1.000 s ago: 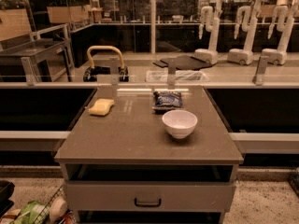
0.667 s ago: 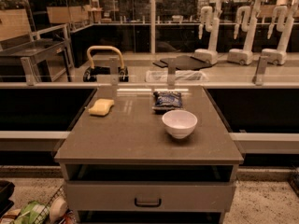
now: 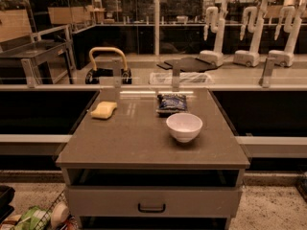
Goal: Pick green can from bottom drawer and place on counter
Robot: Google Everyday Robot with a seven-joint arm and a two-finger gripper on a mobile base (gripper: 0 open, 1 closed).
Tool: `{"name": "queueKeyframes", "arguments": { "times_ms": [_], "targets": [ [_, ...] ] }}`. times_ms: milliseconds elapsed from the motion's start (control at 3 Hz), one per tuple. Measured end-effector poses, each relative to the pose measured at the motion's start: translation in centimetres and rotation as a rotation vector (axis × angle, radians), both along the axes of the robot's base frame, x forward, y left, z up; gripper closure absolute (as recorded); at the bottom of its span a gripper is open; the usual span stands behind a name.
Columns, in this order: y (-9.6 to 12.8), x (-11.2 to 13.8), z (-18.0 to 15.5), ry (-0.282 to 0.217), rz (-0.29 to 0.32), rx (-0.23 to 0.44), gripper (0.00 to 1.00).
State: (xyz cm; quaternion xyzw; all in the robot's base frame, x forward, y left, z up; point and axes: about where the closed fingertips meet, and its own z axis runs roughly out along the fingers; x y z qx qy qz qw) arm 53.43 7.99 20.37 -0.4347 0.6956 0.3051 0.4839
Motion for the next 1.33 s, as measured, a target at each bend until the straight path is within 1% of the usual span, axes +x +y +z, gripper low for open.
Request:
{"name": "queueKeyframes", "arguments": {
  "times_ms": [333, 667, 1000, 1333],
  "targets": [
    [-0.1, -0.5, -2.2, 0.034, -0.008, -0.019, 0.26],
    [0.6, -2.5, -1.6, 0.081, -0.034, 0.154, 0.57],
    [0.9, -4.8, 3.7, 0.094, -0.005, 0.296, 0.80],
    [-0.9, -7.8, 11.9, 0.124, 0.062, 0.442, 1.00]
  ]
}}
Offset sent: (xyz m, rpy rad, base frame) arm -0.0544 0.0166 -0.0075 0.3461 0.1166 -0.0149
